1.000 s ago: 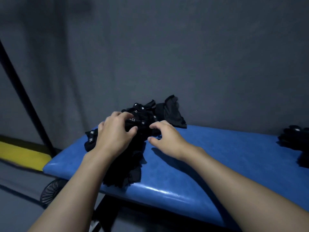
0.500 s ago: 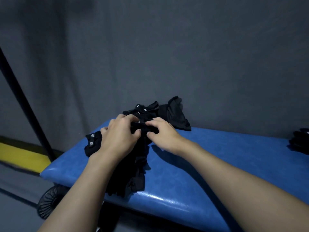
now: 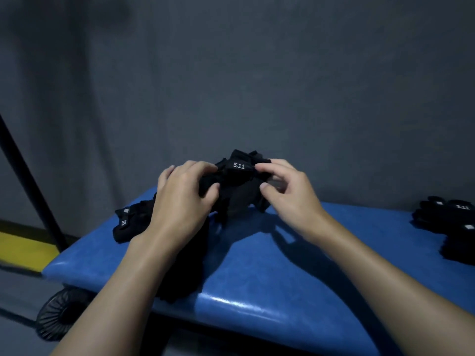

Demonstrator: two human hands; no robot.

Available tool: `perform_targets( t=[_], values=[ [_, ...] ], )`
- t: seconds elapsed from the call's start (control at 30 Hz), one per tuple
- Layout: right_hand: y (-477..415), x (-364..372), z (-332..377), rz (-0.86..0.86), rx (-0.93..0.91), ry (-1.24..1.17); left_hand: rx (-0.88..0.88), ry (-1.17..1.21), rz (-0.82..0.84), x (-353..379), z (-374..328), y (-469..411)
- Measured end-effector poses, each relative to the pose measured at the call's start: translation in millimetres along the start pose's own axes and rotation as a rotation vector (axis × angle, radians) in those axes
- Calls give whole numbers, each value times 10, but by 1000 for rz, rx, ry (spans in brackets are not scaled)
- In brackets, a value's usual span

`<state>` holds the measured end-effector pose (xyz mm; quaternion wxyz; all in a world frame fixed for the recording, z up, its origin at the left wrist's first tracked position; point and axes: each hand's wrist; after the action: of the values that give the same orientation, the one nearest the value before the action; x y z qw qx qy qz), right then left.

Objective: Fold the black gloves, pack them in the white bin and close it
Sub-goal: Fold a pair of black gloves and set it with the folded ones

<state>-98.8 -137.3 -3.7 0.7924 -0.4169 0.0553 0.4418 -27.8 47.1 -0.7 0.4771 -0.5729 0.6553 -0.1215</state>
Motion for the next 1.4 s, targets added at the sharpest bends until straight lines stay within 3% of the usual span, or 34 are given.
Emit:
perform_targets(
  t=[0.13, 0.33, 0.57, 0.7, 0.8, 1.0, 1.1, 1.23, 1.3, 1.4],
  values=[
    [214, -383, -14, -74, 5, -68, 38, 222, 21, 127, -305, 78],
    [459, -714, -225, -111, 74, -155, -250, 594, 216, 463, -581, 115],
    [588, -874, -407, -124, 152, -179, -317, 813, 314, 738, -734, 144],
    [639, -999, -531, 62, 315, -272, -300, 878, 244, 823, -822, 141],
    [664, -1071, -573, 123, 262, -102, -291, 887, 203, 863, -821, 115],
    [581, -1133, -510, -75, 61, 71, -60, 806, 93, 848, -858, 109],
    [585, -1179, -565, -110, 26, 265, -9, 793, 223, 812, -814, 162],
    [697, -1271, -672, 48, 159, 342, -141, 615, 579, 726, -726, 239],
    [744, -1297, -711, 137, 254, 353, -161, 553, 589, 743, -679, 275],
    [766, -1247, -702, 198, 243, 382, -94, 396, 539, 848, -564, 311]
  ],
)
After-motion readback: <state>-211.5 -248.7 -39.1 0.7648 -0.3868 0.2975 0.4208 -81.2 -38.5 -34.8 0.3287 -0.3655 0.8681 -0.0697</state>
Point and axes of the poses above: each hand's wrist, its own y-axis away from the middle knuckle, its own x-axis out of the palm, z = x × y, and after that the axes turned 13 degrees about y, right-handed
